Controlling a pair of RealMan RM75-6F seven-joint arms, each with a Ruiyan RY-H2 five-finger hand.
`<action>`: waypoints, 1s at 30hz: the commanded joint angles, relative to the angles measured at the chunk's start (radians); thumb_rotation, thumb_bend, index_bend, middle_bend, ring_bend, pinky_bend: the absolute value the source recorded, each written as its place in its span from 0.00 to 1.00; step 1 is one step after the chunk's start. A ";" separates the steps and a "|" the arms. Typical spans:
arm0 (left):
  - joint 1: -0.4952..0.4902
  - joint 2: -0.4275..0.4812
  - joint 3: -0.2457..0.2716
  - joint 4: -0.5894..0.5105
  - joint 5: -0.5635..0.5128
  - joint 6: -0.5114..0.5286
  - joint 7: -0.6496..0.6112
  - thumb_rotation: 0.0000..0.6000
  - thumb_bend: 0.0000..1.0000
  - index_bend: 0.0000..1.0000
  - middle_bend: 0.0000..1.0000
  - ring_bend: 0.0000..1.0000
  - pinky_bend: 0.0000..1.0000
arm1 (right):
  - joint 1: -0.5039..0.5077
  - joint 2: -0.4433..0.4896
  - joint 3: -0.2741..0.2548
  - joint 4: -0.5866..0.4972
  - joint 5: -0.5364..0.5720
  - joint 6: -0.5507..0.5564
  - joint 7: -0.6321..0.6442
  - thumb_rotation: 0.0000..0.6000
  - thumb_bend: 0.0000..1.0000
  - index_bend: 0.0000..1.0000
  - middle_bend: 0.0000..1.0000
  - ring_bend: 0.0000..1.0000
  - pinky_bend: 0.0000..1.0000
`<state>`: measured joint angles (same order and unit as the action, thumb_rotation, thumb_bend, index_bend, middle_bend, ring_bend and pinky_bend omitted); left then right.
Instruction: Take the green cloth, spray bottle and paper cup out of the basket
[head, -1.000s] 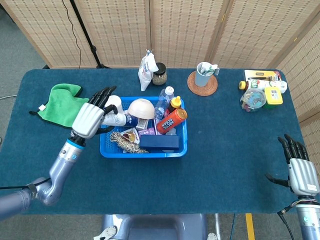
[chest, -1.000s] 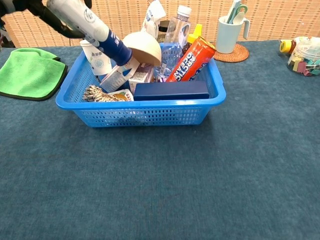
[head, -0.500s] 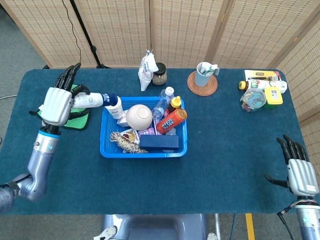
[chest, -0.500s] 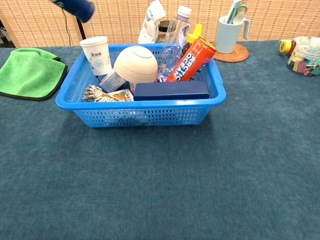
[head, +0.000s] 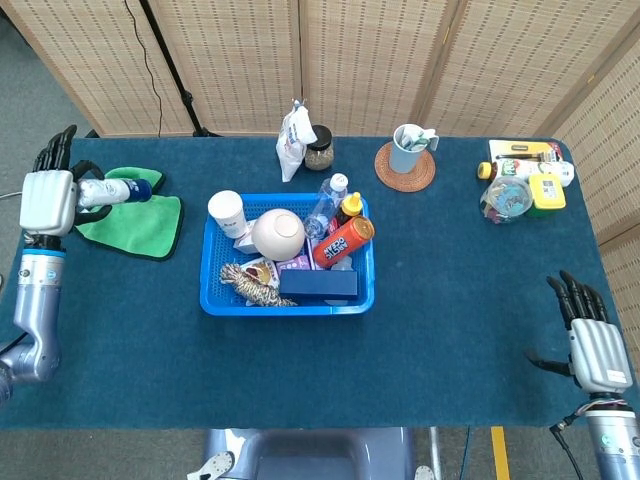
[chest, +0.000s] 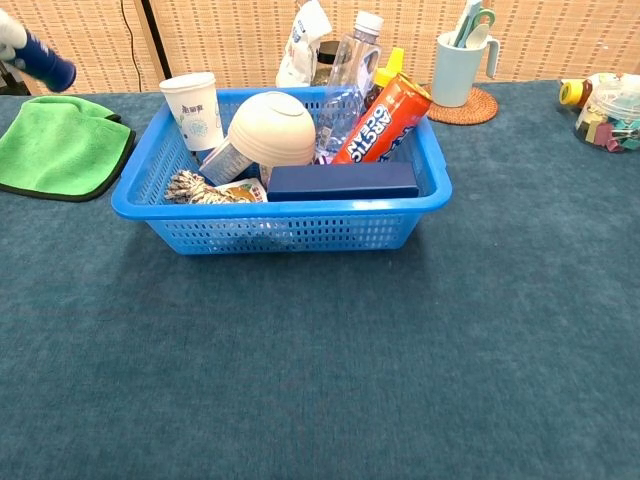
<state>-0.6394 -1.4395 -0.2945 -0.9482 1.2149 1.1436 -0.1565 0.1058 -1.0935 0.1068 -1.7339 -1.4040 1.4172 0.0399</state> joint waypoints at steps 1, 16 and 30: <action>-0.007 -0.049 0.028 0.062 0.005 -0.068 -0.075 1.00 0.05 0.01 0.00 0.00 0.01 | 0.001 -0.002 -0.001 0.002 0.001 -0.003 -0.002 1.00 0.00 0.00 0.00 0.00 0.00; -0.009 0.025 0.069 -0.104 0.120 -0.045 -0.130 1.00 0.00 0.00 0.00 0.00 0.00 | 0.001 0.004 -0.001 0.002 0.000 -0.004 0.014 1.00 0.00 0.00 0.00 0.00 0.00; -0.132 -0.046 -0.010 -0.244 -0.030 -0.199 0.065 1.00 0.00 0.15 0.00 0.00 0.00 | 0.001 0.009 -0.004 -0.002 -0.001 -0.010 0.027 1.00 0.00 0.00 0.00 0.00 0.00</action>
<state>-0.7272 -1.4578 -0.2808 -1.1847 1.2382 0.9945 -0.1638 0.1073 -1.0849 0.1030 -1.7353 -1.4050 1.4068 0.0669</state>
